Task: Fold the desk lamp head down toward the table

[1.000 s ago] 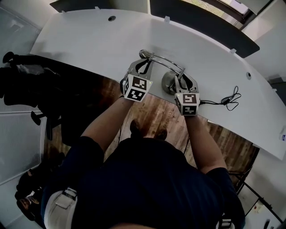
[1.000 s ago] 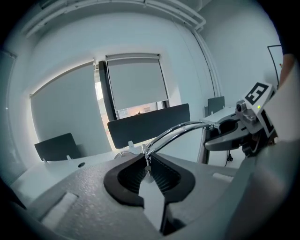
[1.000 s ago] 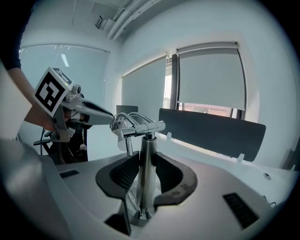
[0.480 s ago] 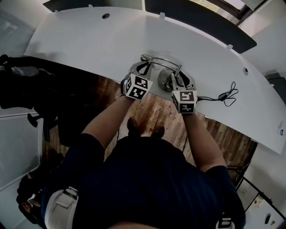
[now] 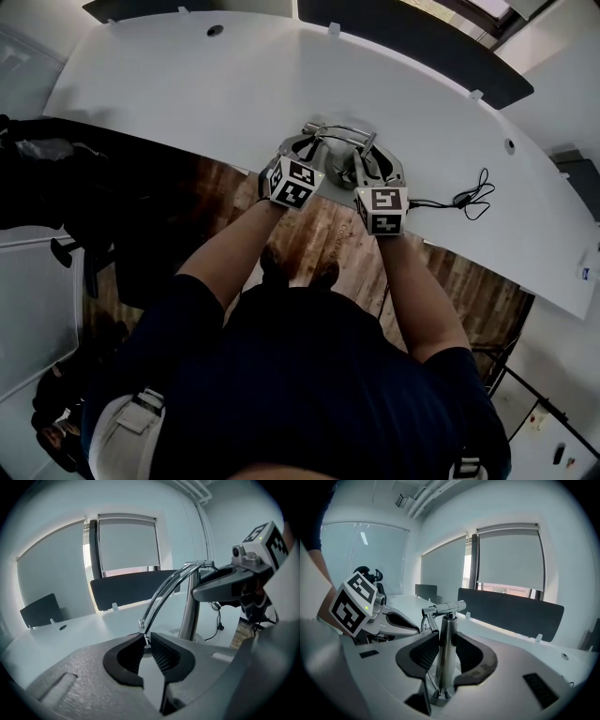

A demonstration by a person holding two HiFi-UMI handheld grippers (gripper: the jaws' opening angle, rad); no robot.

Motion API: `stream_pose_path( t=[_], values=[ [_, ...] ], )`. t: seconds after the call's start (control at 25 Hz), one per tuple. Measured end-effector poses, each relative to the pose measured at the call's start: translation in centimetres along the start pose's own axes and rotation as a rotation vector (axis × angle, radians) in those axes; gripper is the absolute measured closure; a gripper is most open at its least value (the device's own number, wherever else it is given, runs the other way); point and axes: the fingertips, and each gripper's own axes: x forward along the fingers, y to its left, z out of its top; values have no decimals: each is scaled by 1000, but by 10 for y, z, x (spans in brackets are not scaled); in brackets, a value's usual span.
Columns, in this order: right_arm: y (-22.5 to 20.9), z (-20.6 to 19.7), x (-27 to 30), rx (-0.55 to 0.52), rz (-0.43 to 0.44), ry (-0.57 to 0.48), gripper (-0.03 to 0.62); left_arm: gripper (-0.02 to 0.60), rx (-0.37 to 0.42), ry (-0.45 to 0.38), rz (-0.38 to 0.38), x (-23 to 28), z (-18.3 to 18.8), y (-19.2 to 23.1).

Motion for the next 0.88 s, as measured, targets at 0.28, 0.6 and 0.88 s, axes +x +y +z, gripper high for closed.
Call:
stream_pose_path(
  t=[0.28,0.6,0.88],
  values=[
    [1,-1,2,-7,-8,15,476,535,-1,28,-1,5,-4,-5],
    [-2,1,-12,-10,-31,14,468,529,77,45,-20,-19,2,1],
    [18,16,-72,73,-12,-60,468,529,73,-105,-19,-104,36,-2]
  ],
)
